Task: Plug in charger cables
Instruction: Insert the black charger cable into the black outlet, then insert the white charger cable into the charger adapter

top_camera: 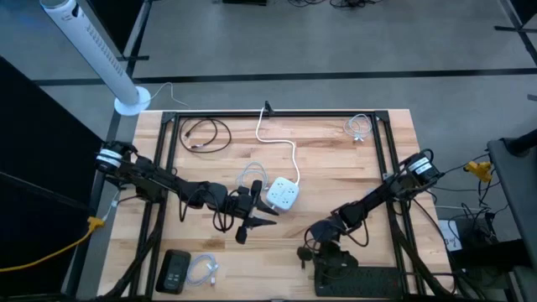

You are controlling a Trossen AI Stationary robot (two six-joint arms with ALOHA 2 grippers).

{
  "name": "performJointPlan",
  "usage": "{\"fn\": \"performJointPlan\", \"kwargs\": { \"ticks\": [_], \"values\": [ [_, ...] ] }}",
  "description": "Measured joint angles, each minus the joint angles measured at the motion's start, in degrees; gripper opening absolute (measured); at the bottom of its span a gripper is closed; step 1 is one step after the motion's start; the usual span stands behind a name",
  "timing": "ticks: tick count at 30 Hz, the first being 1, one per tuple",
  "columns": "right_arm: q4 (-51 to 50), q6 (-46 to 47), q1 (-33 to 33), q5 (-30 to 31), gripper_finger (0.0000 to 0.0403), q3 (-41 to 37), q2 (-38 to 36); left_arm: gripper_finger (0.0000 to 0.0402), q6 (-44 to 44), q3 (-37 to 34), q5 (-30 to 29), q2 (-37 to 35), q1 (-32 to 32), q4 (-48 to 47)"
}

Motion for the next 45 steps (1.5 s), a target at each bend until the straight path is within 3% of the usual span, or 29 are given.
{"fn": "performJointPlan", "kwargs": {
  "ticks": [22,35,39,45],
  "values": [
    [-11.4,2.7,-0.7,1.2,0.0,-0.2,-0.3,0.0108,0.0,0.0,0.0,0.0,0.0,-0.8],
    [-8.8,10.6,-0.3,1.0,0.0001,-0.4,-0.1,0.0107,0.0,0.0,0.0,-0.1,0.1,-0.8],
    [-8.8,12.4,-0.3,1.0,0.0022,-0.4,-0.1,0.0109,-1.1,0.0,0.0,-0.2,0.1,-1.9],
    [-10.8,14.1,-0.2,2.9,0.0096,-0.7,0.0,0.0108,-1.7,-0.1,0.0,-0.5,0.1,-3.2]
  ]
}}
